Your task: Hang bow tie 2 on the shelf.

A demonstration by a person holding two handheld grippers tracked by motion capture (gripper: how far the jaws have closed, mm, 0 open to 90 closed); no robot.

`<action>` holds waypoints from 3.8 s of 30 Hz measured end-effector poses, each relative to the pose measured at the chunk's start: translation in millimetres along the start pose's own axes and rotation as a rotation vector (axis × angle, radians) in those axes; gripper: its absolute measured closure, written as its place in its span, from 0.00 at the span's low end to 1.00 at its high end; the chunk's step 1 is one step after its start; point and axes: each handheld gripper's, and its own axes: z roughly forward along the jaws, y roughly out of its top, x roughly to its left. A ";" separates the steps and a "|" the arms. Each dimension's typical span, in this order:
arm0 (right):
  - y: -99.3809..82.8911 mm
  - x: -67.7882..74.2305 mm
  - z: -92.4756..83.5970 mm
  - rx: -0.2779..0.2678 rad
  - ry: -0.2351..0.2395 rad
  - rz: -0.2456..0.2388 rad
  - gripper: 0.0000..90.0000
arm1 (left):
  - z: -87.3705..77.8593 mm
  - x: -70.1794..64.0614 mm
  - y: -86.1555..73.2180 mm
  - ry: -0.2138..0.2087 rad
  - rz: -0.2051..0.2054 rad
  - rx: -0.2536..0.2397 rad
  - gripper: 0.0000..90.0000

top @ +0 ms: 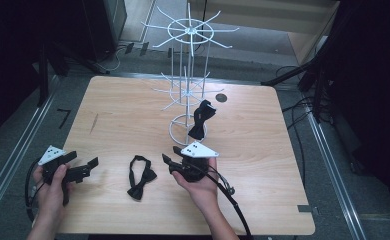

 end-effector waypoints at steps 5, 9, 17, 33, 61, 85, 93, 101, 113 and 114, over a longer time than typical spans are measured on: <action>-1.4 3.4 3.0 0.011 0.007 0.000 0.59 | 0.0 0.0 0.0 0.000 0.000 0.000 0.09; -2.2 4.8 5.0 0.013 0.011 -0.005 0.59 | 0.1 0.0 0.0 0.000 -0.001 0.000 0.09; -3.6 8.3 8.9 0.022 0.019 -0.008 0.59 | 0.2 0.1 0.1 0.000 0.000 0.001 0.09; -6.1 17.3 19.1 0.046 0.040 -0.012 0.59 | 0.3 0.2 0.2 -0.001 -0.002 0.001 0.09; -11.2 35.2 47.0 0.106 0.065 0.000 0.57 | 0.2 0.2 0.2 -0.001 -0.003 0.000 0.09; -23.9 43.4 72.5 0.226 0.050 0.027 0.49 | 0.2 0.2 0.2 0.000 -0.002 -0.001 0.09; -29.6 43.9 76.4 0.270 0.042 0.019 0.66 | 0.3 0.2 0.2 -0.001 -0.002 -0.001 0.09; -29.6 43.1 74.0 0.269 0.056 -0.002 0.89 | 0.3 0.1 0.1 -0.001 -0.002 -0.002 0.09; -28.4 43.1 67.5 0.229 0.030 -0.024 0.97 | 0.0 0.7 0.2 -0.002 -0.002 0.001 0.09; -27.8 42.6 66.5 0.220 0.027 -0.027 0.97 | 0.0 0.7 0.3 -0.002 -0.002 0.002 0.09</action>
